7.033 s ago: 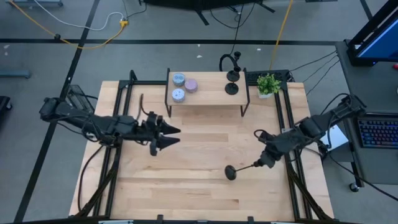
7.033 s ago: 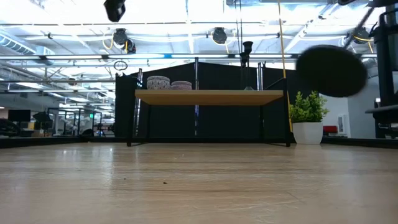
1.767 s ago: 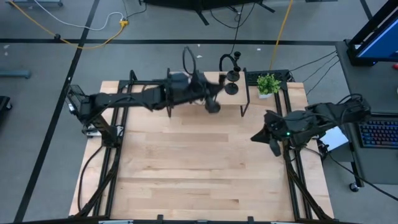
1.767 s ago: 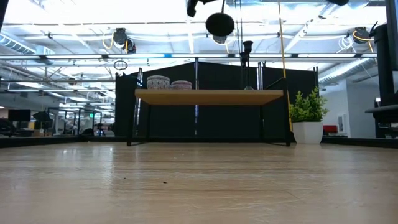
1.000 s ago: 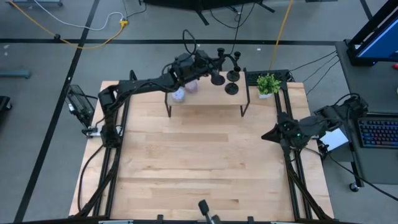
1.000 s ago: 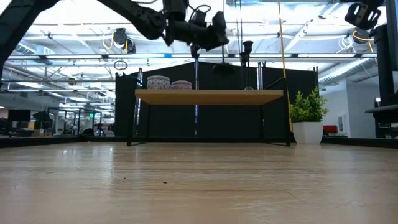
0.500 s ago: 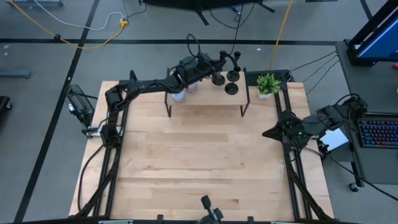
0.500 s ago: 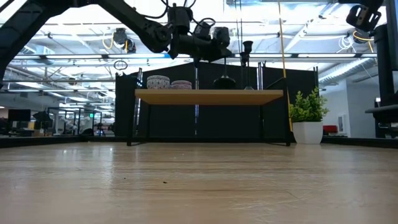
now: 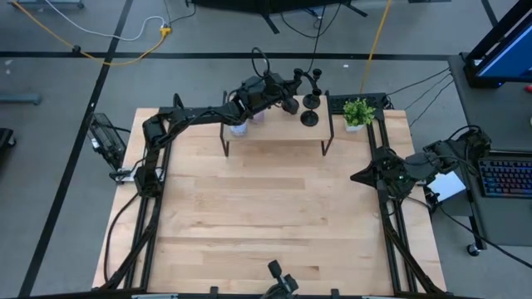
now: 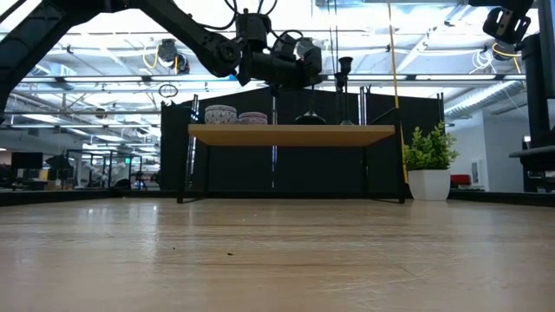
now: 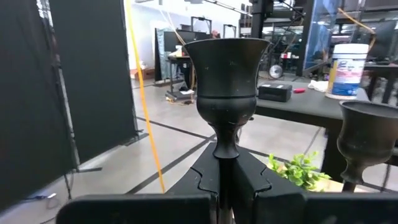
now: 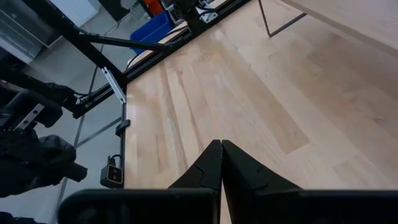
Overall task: Pick & Place candle stick holders
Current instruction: Put the black candlestick holder on the shelf
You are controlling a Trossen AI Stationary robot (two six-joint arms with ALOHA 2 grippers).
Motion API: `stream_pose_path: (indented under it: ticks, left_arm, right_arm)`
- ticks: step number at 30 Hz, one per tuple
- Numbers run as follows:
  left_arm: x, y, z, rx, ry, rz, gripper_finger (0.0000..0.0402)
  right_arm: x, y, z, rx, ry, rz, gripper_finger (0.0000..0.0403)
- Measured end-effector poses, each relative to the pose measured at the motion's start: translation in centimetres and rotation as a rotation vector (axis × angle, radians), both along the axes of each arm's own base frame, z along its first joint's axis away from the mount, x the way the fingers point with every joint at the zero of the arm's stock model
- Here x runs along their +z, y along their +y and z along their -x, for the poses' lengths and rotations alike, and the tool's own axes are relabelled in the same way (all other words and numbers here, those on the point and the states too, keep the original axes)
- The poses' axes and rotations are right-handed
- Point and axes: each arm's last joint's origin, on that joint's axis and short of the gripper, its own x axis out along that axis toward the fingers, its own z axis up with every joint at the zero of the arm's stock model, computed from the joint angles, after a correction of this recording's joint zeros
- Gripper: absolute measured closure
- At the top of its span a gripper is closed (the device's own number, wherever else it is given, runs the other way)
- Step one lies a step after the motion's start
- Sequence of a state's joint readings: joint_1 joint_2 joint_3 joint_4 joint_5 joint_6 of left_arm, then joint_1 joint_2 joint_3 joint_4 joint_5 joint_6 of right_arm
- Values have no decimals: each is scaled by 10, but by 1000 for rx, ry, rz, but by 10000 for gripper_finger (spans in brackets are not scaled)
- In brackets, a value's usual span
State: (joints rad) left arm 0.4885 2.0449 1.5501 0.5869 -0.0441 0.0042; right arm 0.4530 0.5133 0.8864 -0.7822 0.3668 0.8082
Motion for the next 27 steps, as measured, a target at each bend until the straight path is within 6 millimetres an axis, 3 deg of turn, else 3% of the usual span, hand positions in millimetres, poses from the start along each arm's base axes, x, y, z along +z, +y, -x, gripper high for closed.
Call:
stream_pose_path:
  ticks: [22,27]
  left_arm:
    - [-10,-5,-7,41,6,12,391]
    - [-10,-6,-7,42,15,-2,363]
  right_arm:
    - [0,0,0,-3,1,-9,403]
    - [0,0,0,-2,1,-6,403]
